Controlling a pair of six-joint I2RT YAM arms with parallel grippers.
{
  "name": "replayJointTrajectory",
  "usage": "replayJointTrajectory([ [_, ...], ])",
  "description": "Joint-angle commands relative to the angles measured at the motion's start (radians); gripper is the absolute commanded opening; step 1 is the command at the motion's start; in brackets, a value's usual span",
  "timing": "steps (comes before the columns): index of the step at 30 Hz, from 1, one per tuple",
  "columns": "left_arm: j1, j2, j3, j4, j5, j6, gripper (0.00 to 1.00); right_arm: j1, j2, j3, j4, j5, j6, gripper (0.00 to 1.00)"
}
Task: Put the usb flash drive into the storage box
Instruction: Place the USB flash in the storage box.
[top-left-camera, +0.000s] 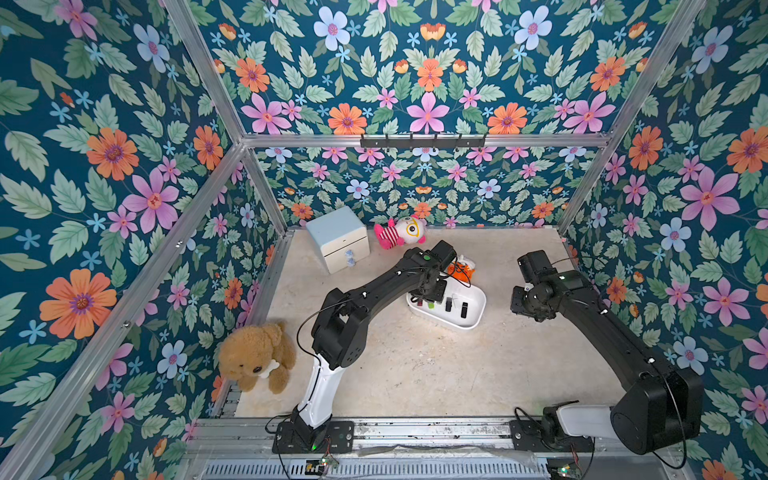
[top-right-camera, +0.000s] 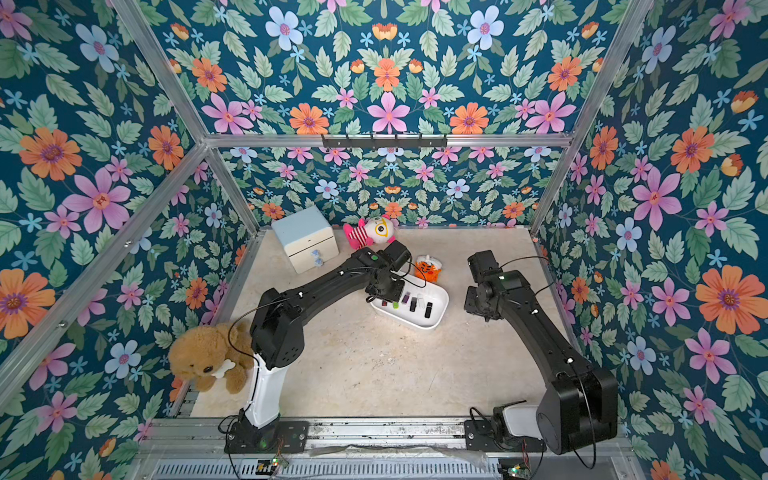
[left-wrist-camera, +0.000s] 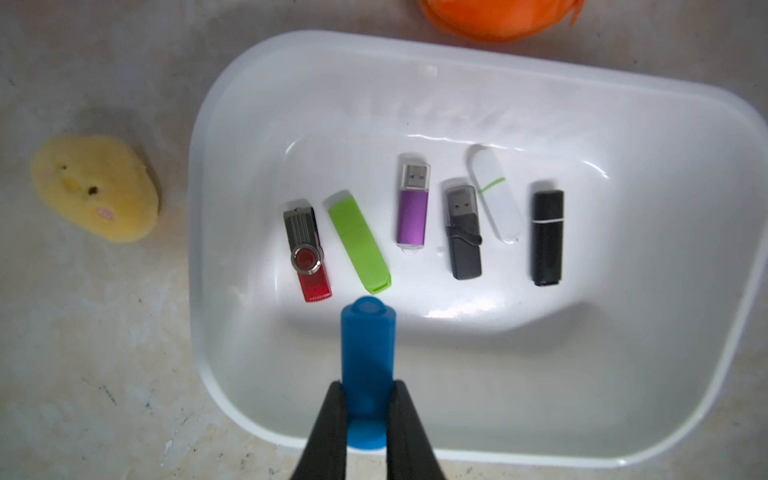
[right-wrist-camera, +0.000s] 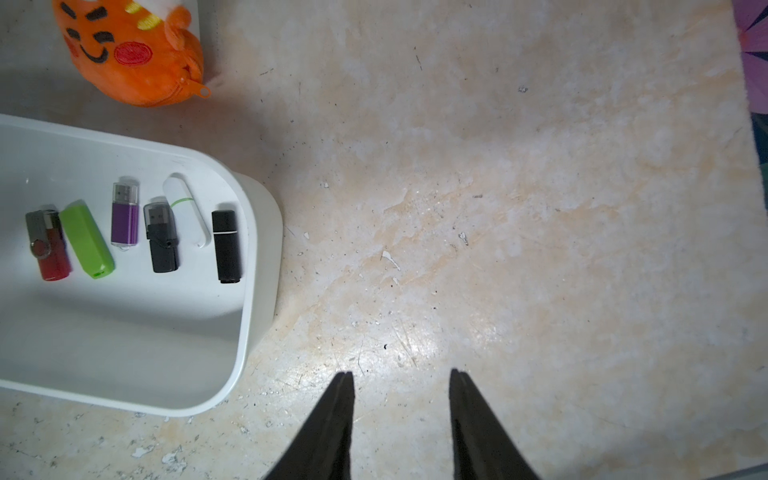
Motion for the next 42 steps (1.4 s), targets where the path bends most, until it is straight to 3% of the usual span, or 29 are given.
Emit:
replayJointTrajectory([
  [1, 0.011, 0.040, 0.035, 0.005, 0.014, 0.036, 0.00, -0.004, -0.010, -0.005, -0.010, 0.008, -0.009, 0.42],
  [15, 0.062, 0.229, 0.225, 0.033, 0.097, 0.042, 0.00, -0.008, -0.025, -0.019, -0.012, 0.009, -0.006, 0.42],
  [42, 0.065, 0.287, 0.213, 0.080, 0.125, 0.025, 0.00, -0.013, -0.018, -0.024, -0.008, 0.001, -0.015, 0.42],
])
